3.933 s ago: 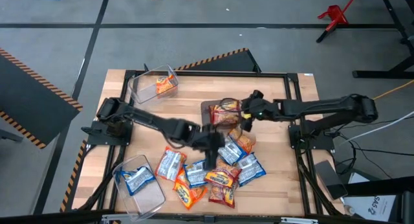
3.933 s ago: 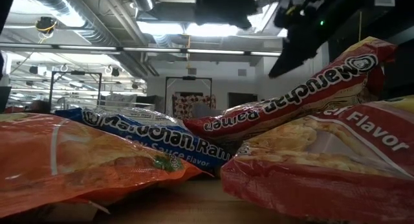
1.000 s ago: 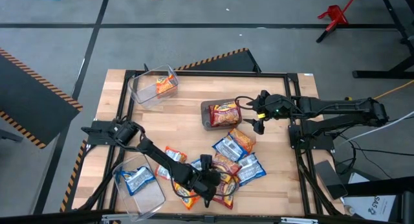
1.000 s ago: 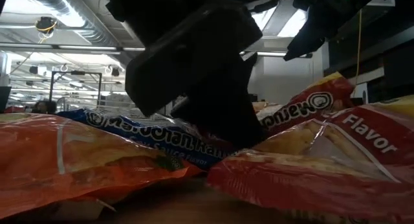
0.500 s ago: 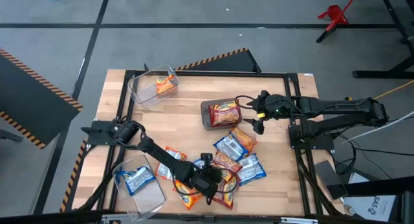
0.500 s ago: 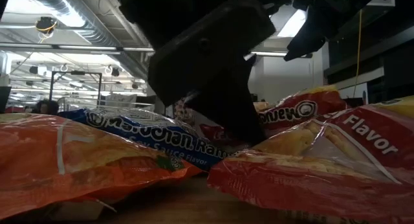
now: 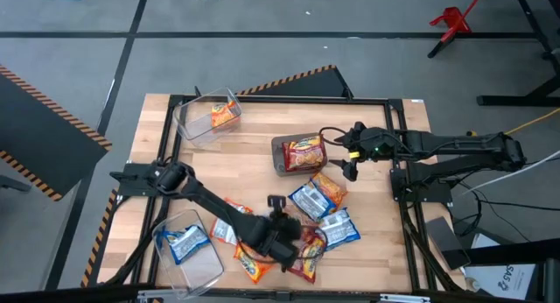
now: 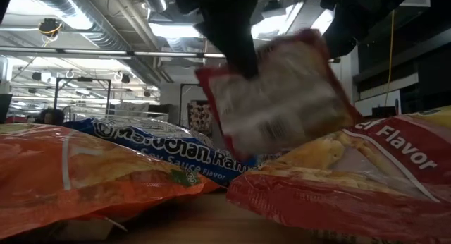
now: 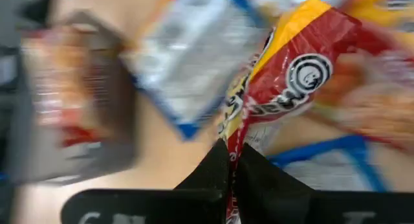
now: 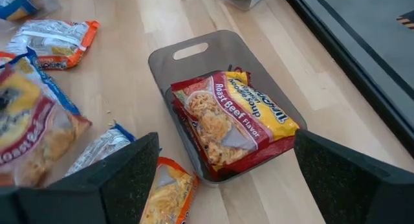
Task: Sort Maruchan noodles
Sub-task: Put the red noodle pack into the black bin
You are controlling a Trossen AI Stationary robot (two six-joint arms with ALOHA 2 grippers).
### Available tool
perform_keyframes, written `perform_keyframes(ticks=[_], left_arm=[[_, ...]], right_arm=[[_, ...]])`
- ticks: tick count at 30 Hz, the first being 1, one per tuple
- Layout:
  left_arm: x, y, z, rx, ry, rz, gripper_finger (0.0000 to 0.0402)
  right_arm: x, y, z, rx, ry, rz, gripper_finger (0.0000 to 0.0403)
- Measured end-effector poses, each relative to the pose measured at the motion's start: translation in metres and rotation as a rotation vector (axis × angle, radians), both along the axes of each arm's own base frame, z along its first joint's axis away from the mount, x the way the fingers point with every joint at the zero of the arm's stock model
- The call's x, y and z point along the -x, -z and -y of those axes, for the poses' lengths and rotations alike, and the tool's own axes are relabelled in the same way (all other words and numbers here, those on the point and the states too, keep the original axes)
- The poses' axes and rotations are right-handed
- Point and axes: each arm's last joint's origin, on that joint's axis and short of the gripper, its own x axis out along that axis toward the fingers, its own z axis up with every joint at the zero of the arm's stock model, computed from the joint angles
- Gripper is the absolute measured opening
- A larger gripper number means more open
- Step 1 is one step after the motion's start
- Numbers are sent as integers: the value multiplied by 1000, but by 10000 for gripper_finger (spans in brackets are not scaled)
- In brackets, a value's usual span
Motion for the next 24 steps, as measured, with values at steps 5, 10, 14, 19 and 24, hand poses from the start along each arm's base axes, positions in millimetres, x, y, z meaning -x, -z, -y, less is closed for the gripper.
perform_keyframes(ticks=[5, 10, 14, 19, 24], left_arm=[[-4, -29, -32, -139, -124, -7, 2], [-8, -43, -69, -300, -192, -66, 1], [-11, -44, -105, -394, -214, -180, 1], [-8, -47, -143, -556, -229, -330, 1], [-6, -42, -170, -603, -220, -472, 0]], right_arm=[[2, -2, 0, 6, 6, 14, 344], [2, -2, 1, 34, 44, 9, 344], [2, -2, 3, 60, 77, 4, 344], [2, -2, 3, 71, 92, 3, 344], [2, -2, 3, 75, 96, 3, 344]])
